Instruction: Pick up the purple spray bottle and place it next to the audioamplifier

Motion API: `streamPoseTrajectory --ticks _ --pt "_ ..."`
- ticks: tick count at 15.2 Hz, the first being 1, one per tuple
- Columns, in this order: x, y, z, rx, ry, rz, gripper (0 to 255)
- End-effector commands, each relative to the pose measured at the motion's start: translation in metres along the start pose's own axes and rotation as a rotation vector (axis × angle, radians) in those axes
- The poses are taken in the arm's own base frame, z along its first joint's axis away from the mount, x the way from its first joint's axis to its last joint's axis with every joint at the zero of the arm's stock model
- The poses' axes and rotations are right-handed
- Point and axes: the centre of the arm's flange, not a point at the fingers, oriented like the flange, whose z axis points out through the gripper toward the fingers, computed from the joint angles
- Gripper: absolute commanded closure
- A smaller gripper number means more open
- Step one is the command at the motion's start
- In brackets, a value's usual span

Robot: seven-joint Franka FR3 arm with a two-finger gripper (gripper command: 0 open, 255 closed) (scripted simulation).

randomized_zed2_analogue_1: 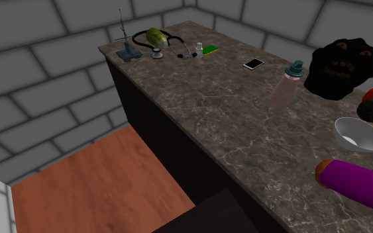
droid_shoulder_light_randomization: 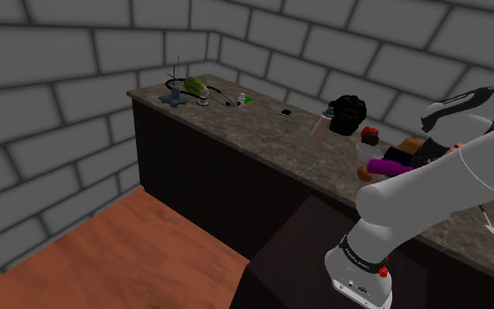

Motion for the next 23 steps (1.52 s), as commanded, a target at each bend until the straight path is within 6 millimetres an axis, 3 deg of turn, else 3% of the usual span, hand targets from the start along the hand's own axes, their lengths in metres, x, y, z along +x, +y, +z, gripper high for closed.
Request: streamPoseTrajectory --ticks 1,8,23 --pt "-0.024 0.004 -0.004 -0.001 -0.001 -0.002 255" --pt "-0.123 0.01 -0.011 -0.001 -0.001 -0.002 255" --pt "-0.128 0.005 0.068 -0.001 -0.001 -0.002 255"
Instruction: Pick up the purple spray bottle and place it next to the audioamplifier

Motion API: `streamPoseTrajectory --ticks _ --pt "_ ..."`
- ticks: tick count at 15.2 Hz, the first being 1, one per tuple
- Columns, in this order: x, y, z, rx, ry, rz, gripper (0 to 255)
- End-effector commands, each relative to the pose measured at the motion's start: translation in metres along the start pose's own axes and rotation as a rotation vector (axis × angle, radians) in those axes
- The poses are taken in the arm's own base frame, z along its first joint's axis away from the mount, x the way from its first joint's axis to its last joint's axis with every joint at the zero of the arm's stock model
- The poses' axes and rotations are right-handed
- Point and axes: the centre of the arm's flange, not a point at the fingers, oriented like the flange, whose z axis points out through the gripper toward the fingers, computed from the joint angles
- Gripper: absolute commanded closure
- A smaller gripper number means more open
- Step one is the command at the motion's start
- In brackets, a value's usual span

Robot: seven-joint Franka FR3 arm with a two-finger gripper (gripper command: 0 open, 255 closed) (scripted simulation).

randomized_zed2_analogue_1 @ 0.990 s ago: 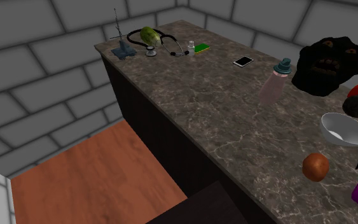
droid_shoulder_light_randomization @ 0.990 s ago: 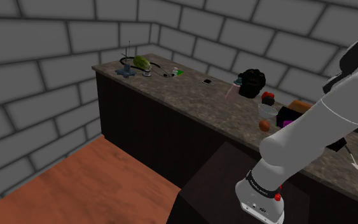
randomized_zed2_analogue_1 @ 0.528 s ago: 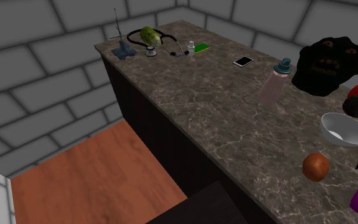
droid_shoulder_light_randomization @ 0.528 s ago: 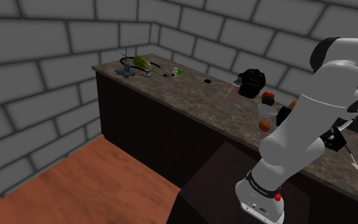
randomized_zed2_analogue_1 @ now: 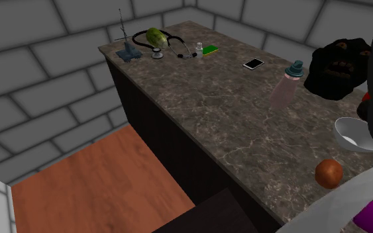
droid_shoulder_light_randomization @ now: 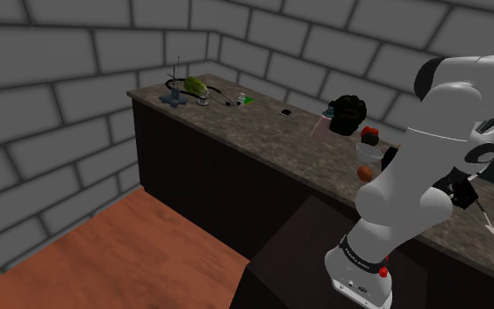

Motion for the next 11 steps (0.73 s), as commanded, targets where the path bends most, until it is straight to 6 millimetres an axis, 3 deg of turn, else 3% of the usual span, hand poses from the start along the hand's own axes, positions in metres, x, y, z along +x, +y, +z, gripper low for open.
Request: streamPoseTrajectory --ticks 1,11 --pt "0.0 0.0 0.011 0.0 0.0 0.0 255" --pt "-0.004 -0.004 0.063 0.0 0.0 0.0 255"
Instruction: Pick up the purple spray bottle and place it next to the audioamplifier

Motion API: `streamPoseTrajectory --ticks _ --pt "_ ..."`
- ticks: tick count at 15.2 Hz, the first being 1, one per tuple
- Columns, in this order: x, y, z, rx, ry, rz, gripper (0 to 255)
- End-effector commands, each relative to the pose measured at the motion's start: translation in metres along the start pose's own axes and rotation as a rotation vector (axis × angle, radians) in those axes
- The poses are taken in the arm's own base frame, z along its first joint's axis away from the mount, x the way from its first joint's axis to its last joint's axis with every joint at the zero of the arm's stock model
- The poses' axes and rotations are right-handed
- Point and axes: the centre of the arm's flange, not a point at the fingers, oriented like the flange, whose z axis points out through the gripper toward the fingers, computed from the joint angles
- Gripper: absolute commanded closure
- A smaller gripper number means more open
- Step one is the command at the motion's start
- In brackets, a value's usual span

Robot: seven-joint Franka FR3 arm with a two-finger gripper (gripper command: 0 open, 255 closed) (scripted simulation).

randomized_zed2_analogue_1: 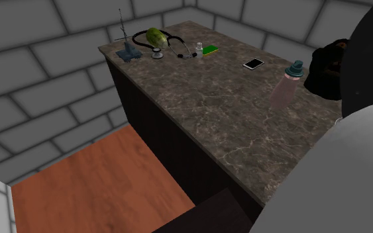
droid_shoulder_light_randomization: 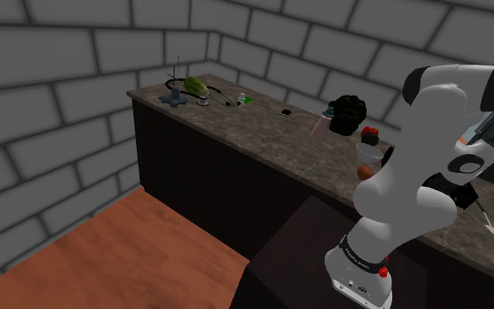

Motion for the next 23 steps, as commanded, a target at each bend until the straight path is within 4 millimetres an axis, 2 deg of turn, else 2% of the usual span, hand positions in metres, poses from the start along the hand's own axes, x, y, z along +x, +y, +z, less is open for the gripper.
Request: streamPoseTrajectory --ticks 1,5,12,13,18,22,23 --pt "-0.001 -0.002 0.011 0.0 0.0 0.0 255" --pt "-0.002 -0.003 0.029 0.0 0.0 0.0 255" --pt "-0.002 -0.003 0.029 0.0 0.0 0.0 255" --pt "-0.002 -0.003 0.029 0.0 0.0 0.0 0" --pt "-0.002 -0.003 0.029 0.0 0.0 0.0 0" --pt "-0.002 -0.003 -0.021 0.0 0.0 0.0 0" --pt "-0.002 -0.003 -0.021 0.0 0.0 0.0 0"
